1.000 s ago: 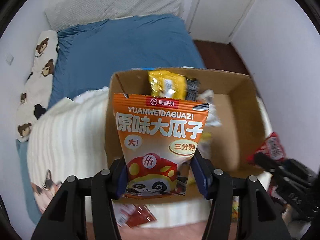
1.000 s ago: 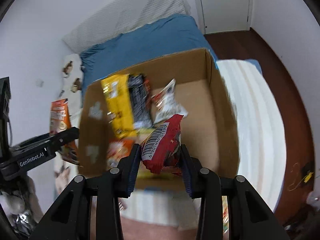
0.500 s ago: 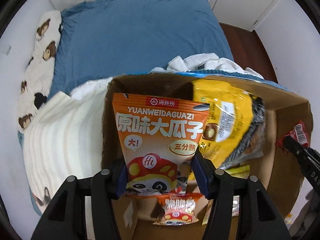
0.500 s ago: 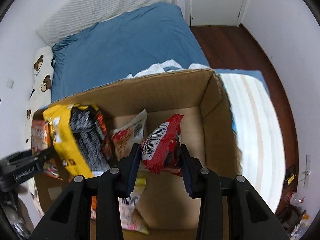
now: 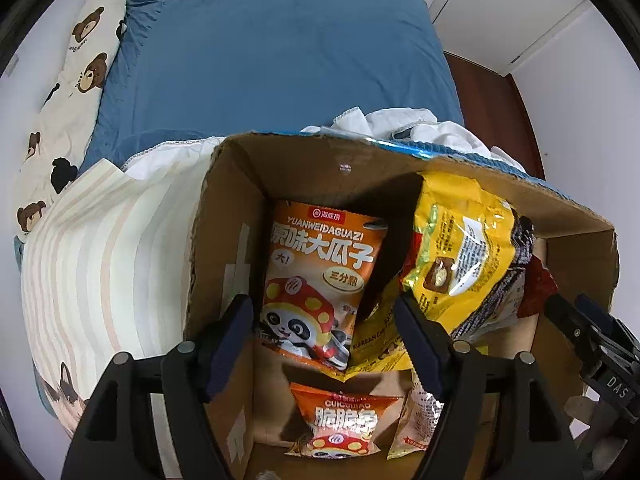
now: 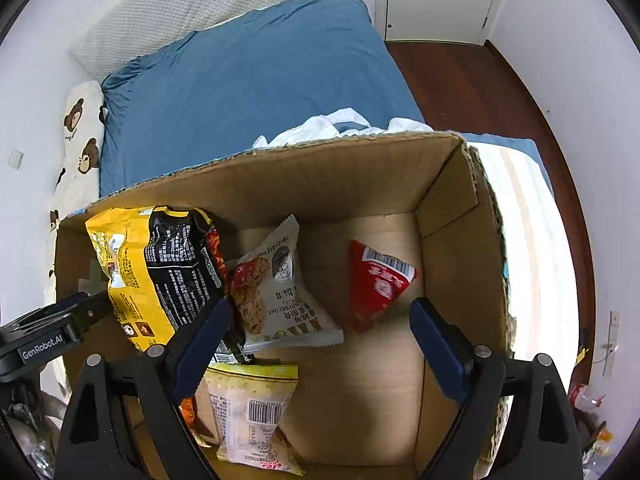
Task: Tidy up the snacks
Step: 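Drop both packets into the cardboard box and open both tools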
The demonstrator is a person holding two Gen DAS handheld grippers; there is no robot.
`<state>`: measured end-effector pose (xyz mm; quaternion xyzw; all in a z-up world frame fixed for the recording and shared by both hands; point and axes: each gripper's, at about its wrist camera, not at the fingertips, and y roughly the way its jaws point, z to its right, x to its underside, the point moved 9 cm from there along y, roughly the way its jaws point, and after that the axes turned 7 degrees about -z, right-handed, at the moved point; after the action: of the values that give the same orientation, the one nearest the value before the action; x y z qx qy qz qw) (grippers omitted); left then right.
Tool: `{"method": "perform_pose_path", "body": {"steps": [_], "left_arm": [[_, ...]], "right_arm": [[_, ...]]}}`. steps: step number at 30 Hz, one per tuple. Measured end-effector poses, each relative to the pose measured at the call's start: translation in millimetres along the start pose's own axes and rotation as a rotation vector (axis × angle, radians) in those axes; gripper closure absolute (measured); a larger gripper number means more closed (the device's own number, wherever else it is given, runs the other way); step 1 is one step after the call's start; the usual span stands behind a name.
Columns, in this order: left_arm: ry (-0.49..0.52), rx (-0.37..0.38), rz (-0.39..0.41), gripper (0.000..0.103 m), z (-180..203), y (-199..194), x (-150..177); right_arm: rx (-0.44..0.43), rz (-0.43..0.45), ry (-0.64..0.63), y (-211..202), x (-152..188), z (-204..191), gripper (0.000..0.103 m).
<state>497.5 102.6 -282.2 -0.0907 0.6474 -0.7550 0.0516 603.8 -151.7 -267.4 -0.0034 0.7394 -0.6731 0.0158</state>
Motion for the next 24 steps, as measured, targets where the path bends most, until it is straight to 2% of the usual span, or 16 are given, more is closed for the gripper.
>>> {"method": "perform_pose_path", "body": {"steps": [3,4,5,6,12,15,24], "left_arm": [[0.008,0.003,0.013,0.022,2.2,-5.1,5.5],[0.011,0.006,0.017,0.018,2.8,-7.0,8.0],[0.013,0.018,0.021,0.009,4.4,-9.6,11.7],[0.014,0.023,0.028,0.007,5.2,-12.2,15.0],[0.041,0.049,0.098,0.006,11.9,-31.8,42.0],[0.060,0.051,0.157,0.006,16.1,-45.6,59.7],[0.119,-0.019,0.366,0.006,20.2,-91.2,116.2]], "right_arm": [[-0.003,0.009,-0.003,-6.2,6.2,0.0,0.008],[-0.005,0.011,-0.007,-9.3,10.6,-0.8,0.008],[-0.005,0.015,-0.013,-11.5,12.9,-1.9,0.008],[-0.003,0.021,-0.019,-15.4,17.7,-3.3,0.008],[-0.004,0.068,-0.059,-38.9,49.7,-12.6,0.007],[-0.003,0.102,-0.083,-53.8,71.0,-19.7,0.007],[-0.005,0.211,-0.111,-94.2,135.9,-26.9,0.007]]}}
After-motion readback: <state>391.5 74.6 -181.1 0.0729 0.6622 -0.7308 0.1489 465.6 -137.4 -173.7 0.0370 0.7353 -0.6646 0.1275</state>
